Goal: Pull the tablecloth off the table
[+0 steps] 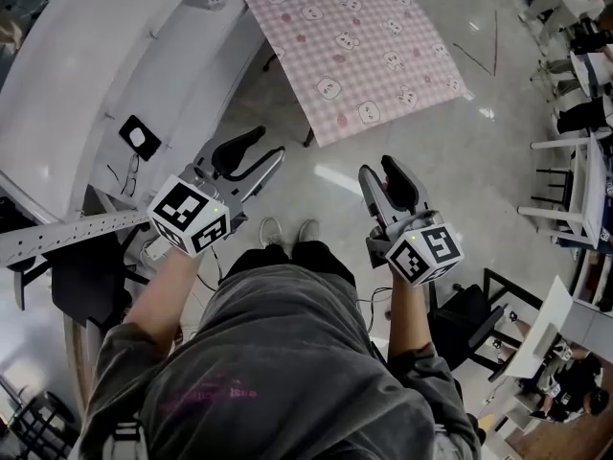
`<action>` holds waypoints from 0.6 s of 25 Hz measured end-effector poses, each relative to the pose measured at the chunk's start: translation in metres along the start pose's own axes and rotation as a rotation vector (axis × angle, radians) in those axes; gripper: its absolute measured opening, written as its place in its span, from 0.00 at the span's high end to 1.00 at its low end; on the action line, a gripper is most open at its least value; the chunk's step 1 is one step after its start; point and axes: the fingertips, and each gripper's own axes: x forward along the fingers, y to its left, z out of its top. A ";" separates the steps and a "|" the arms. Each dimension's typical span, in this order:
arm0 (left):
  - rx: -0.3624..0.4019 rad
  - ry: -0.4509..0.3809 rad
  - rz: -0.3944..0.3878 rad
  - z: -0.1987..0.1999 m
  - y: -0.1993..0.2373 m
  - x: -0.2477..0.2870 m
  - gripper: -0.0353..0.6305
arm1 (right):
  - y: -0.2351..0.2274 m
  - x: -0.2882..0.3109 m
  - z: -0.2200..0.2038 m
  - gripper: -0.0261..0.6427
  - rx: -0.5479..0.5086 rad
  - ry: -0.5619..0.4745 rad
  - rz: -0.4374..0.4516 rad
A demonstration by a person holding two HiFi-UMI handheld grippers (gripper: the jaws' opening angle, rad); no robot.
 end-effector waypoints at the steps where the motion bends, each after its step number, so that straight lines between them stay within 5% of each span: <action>1: -0.001 0.003 0.000 -0.001 0.003 0.003 0.68 | -0.002 0.003 -0.001 0.70 0.003 0.002 -0.001; 15: -0.050 0.082 0.041 -0.034 0.060 0.068 0.68 | -0.080 0.055 -0.024 0.70 0.050 0.055 -0.012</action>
